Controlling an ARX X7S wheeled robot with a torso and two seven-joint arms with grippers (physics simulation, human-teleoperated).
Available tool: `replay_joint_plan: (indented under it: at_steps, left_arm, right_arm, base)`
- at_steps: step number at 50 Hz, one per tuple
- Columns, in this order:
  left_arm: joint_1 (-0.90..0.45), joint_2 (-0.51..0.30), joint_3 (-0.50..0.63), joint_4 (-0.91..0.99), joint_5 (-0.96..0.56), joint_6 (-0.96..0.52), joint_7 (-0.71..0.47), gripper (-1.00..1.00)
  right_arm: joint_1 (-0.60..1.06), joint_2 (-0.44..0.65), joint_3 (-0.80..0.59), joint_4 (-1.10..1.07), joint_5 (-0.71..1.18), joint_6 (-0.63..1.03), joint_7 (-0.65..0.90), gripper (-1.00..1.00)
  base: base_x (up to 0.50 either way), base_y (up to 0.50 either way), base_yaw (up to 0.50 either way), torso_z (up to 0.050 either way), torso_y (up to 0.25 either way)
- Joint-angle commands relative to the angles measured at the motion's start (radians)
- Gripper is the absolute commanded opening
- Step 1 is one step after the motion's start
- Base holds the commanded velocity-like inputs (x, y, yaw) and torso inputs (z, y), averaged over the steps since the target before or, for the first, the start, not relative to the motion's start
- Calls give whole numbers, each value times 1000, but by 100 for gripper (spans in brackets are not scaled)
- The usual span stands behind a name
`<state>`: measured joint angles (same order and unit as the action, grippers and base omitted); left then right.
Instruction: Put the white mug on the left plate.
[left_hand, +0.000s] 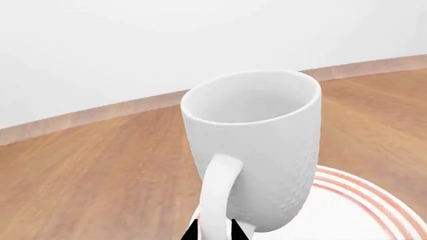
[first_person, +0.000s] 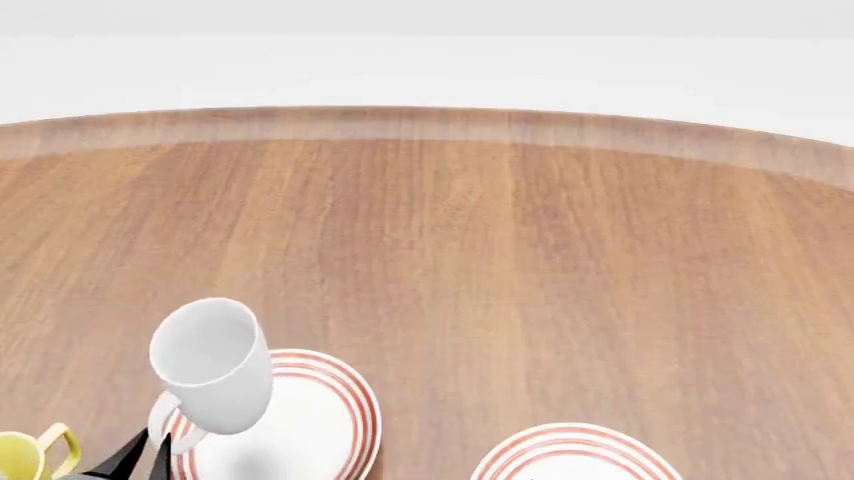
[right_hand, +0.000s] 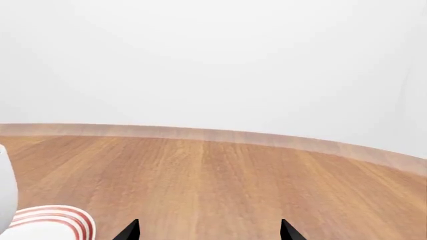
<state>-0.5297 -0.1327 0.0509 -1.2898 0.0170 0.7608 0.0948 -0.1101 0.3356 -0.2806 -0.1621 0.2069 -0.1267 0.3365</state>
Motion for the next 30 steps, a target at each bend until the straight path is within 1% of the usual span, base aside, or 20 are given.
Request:
replay_joint_plan:
  at_steps: [1, 15, 17, 30]
  left_arm:
    - [-12, 6, 21, -18, 5, 22, -39, -100]
    - [-4, 16, 47, -18, 1, 19, -57, -100]
    - [-4, 15, 62, -18, 18, 18, -90, -100]
    - [-2, 22, 88, -19, -1, 15, -88, -100]
  right_arm:
    - [2, 2, -2, 5, 1, -3, 2, 100]
    - [-1, 6, -4, 2, 3, -7, 6, 100]
    - [-3, 7, -4, -3, 3, -5, 8, 100]
    - [-2, 9, -8, -6, 4, -2, 12, 100]
  base:
    - [0, 0, 0, 0, 0]
    - [0, 0, 0, 0, 1]
    - [0, 0, 0, 0, 0]
    - [0, 0, 0, 0, 0]
